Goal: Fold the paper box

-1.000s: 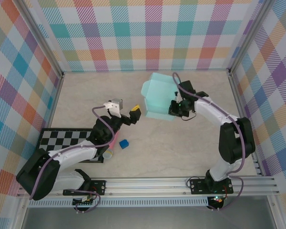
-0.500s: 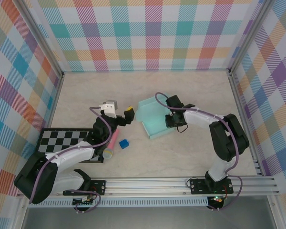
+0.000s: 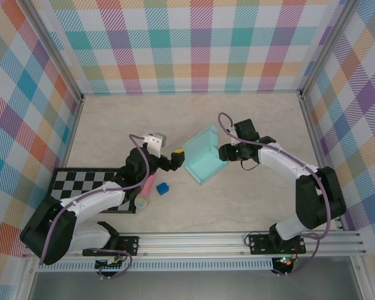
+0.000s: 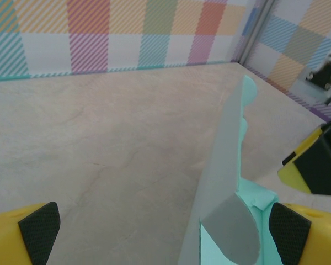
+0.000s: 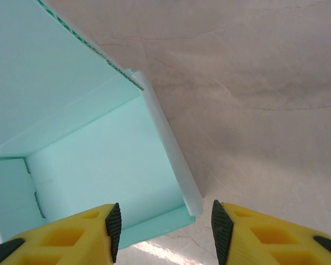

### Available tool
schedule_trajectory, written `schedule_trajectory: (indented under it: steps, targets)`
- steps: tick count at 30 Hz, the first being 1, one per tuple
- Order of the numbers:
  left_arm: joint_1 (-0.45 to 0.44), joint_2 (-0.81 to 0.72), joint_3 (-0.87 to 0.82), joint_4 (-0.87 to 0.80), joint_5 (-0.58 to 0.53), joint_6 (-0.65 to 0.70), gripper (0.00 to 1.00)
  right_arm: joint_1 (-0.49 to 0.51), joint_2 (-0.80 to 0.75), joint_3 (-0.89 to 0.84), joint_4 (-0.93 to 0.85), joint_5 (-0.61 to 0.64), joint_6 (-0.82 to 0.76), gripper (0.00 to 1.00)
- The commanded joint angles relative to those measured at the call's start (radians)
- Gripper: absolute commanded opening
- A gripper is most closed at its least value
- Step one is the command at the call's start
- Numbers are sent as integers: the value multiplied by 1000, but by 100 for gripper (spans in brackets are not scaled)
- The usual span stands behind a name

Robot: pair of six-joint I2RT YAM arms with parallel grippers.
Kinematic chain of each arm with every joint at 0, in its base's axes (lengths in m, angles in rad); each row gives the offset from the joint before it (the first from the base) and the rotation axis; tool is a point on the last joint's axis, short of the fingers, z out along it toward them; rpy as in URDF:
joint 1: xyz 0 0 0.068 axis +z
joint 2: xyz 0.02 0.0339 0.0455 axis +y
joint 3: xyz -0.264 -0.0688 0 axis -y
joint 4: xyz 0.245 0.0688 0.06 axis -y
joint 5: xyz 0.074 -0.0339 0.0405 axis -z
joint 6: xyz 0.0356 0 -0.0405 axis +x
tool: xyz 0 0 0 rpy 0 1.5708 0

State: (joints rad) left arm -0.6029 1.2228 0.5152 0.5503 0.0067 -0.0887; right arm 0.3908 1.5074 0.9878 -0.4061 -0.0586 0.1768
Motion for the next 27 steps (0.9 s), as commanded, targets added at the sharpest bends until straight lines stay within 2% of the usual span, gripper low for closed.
schedule_trajectory:
  steps: [1,6,8,10,14,17,21,24,26,27]
  targets:
    - [4,11,-11,-24,56,-6,100,-37,-49,-22,-62,-55,-87,49]
    - [0,46,-6,-28,61,33,100,-44,-99,-27,-71,-46,-373,51]
    - [-5,58,3,-36,67,44,100,-46,-104,-43,-71,-124,-593,52]
    - [-9,72,3,-29,68,37,100,-46,-101,-54,-63,-154,-738,53]
    - [-34,104,16,-16,58,28,95,-46,-92,-106,54,-108,-915,52]
    - [-55,123,28,-19,7,11,92,-48,-49,-123,145,-80,-965,50]
    - [-60,126,19,1,-24,-41,92,-47,13,-63,127,-140,-974,43]
    - [-64,128,16,-6,-54,-80,89,-53,68,20,44,-158,-959,35]
    - [-74,138,16,-11,-87,-86,88,-94,97,89,-15,-227,-839,35]
    - [-80,145,17,-9,-95,-84,88,-135,106,139,-59,-317,-734,36]
